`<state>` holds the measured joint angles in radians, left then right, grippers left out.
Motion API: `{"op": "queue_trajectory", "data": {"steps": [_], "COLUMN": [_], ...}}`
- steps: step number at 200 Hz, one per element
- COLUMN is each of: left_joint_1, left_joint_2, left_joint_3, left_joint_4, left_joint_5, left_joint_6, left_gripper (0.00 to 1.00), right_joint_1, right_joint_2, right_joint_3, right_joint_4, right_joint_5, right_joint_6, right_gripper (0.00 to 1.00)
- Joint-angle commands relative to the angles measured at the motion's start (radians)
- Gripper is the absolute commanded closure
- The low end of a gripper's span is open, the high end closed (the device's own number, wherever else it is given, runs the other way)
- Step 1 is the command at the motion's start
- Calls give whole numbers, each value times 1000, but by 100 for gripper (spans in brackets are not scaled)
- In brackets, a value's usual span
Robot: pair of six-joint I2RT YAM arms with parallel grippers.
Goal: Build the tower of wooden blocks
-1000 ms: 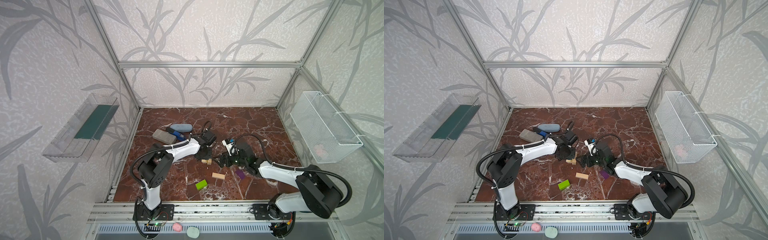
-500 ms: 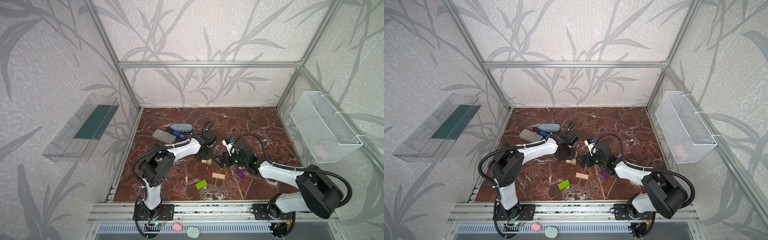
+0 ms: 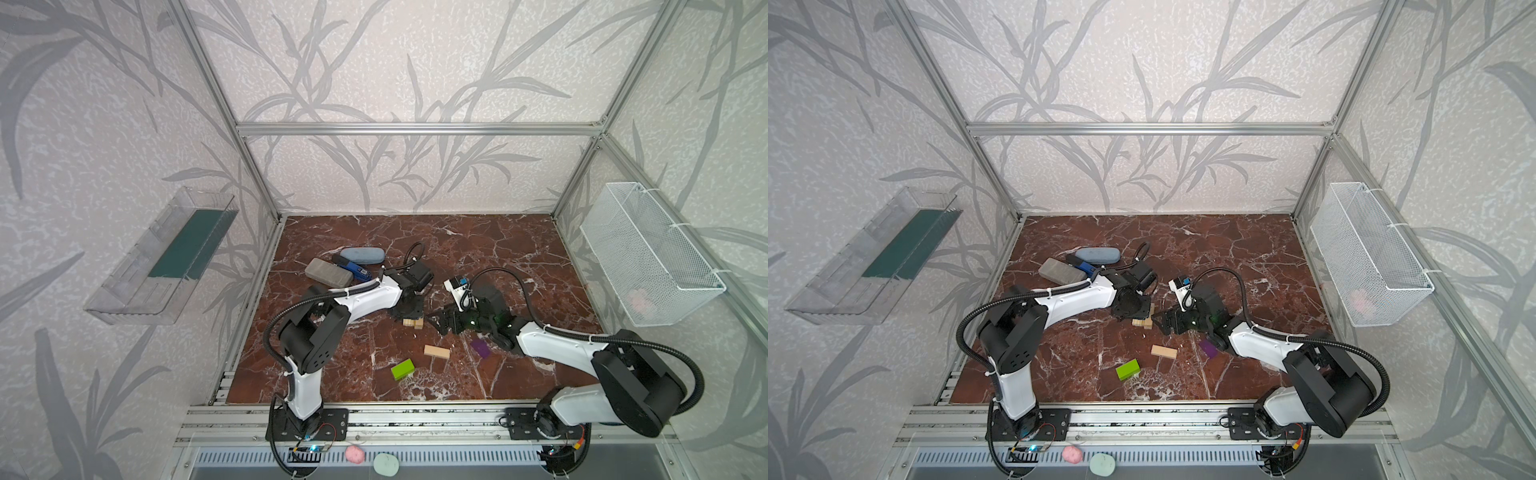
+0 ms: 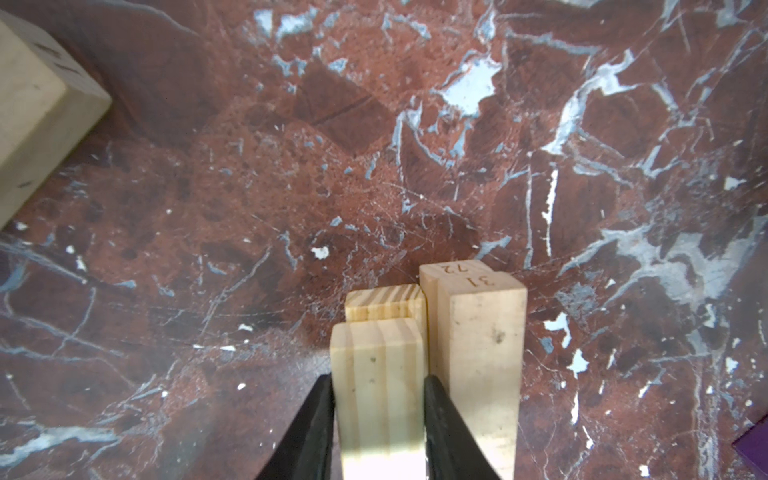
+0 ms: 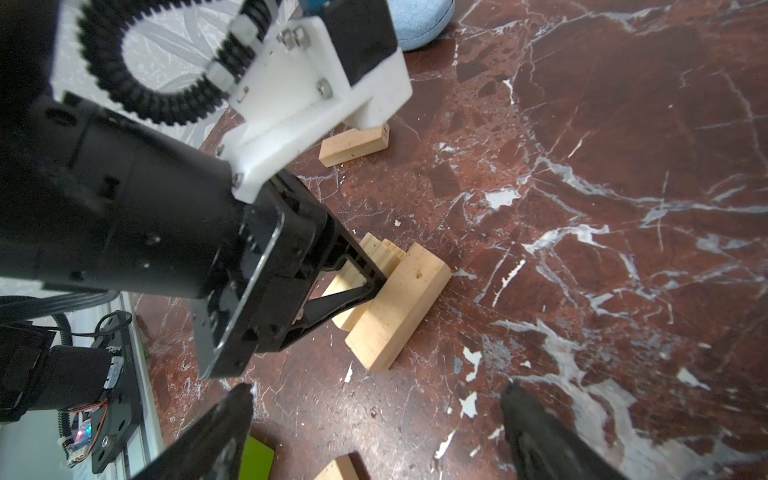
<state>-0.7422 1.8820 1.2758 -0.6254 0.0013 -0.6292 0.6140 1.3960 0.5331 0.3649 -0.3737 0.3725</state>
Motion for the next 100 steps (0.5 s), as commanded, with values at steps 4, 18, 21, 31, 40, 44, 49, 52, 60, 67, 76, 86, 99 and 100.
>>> {"op": "queue_trajectory", "data": {"steps": [4, 18, 21, 31, 40, 44, 49, 52, 60, 67, 76, 86, 99, 100], "left_joint_1": [0, 3, 4, 7, 11, 13, 15, 17, 22, 27, 36, 51, 81, 81], "left_joint_2": [-37, -59, -64, -85, -108, -118, -131, -137, -156, -170, -189, -205, -210, -210], "left_joint_3": [15, 7, 4, -8, -27, -37, -50, -57, -73, -88, -111, -134, -159, -161], "left_joint_4": [-25, -25, -24, -15, 5, 16, 28, 34, 39, 37, 33, 18, 11, 12], "left_joint_5": [-17, -15, -14, -3, 8, 15, 25, 31, 35, 30, 14, -8, -2, 1], "left_joint_6": [-4, -9, -9, -14, -22, -24, -28, -31, -38, -45, -61, -87, -103, -104], "left_gripper": [65, 65, 65, 65, 65, 65, 65, 65, 65, 65, 65, 67, 69, 69], "right_joint_1": [-5, -5, -5, -4, -5, -6, -4, -4, -5, -6, -5, -4, -4, -4], "right_joint_2": [-22, -18, -17, -12, -7, -6, -5, -3, -2, -2, -2, 0, 10, 10], "right_joint_3": [-11, -10, -10, -9, -7, -6, -5, -5, -6, -5, -6, -3, 6, 6], "right_joint_4": [13, 18, 18, 19, 21, 22, 23, 24, 25, 21, 15, 7, -6, -8], "right_joint_5": [7, 2, 1, -6, -10, -12, -15, -15, -16, -14, -9, -4, 1, 1], "right_joint_6": [-6, -4, -4, -1, 1, 2, 3, 4, 5, 4, 3, 2, 2, 2], "right_gripper": [7, 8, 8, 8, 8, 8, 8, 8, 7, 8, 8, 7, 8, 8]}}
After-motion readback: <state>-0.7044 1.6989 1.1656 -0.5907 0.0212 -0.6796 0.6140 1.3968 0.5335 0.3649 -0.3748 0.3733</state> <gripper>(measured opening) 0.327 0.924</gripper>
